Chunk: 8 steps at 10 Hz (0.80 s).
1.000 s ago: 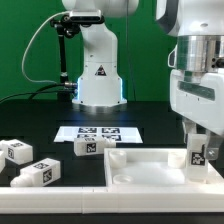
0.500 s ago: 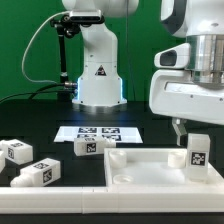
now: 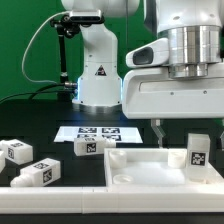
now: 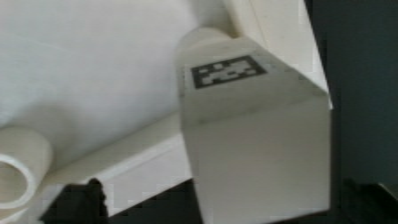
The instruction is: Assemble one leg
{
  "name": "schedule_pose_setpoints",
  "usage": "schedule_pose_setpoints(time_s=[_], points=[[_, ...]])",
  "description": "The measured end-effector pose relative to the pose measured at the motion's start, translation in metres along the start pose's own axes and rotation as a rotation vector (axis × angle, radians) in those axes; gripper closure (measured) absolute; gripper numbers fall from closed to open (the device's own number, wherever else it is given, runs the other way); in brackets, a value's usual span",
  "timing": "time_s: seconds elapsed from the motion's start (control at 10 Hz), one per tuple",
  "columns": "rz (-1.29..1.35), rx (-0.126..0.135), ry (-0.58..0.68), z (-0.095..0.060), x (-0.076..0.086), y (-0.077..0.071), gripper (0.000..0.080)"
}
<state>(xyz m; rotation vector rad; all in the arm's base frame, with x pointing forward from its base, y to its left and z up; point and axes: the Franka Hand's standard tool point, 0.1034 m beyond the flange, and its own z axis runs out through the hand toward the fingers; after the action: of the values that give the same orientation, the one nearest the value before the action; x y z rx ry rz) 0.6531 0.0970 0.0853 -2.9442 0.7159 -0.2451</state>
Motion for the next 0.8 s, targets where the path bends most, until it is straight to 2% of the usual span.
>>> schedule_pose_setpoints(time_s=[0.2,0.3,0.4,0.8], points=[[0.080,0.000,0.000,0.0002,0.0001,0.0003,0.0412],[0.146,0.000,0.000,0.0002,0.0001,0.0003,0.0412],[0.190,-0.001,0.000,0.0004,0.0004,0.0013,0.0515],[0.510,-0.010,-0.023,0.0020,0.0017,0.0088,0.0515]])
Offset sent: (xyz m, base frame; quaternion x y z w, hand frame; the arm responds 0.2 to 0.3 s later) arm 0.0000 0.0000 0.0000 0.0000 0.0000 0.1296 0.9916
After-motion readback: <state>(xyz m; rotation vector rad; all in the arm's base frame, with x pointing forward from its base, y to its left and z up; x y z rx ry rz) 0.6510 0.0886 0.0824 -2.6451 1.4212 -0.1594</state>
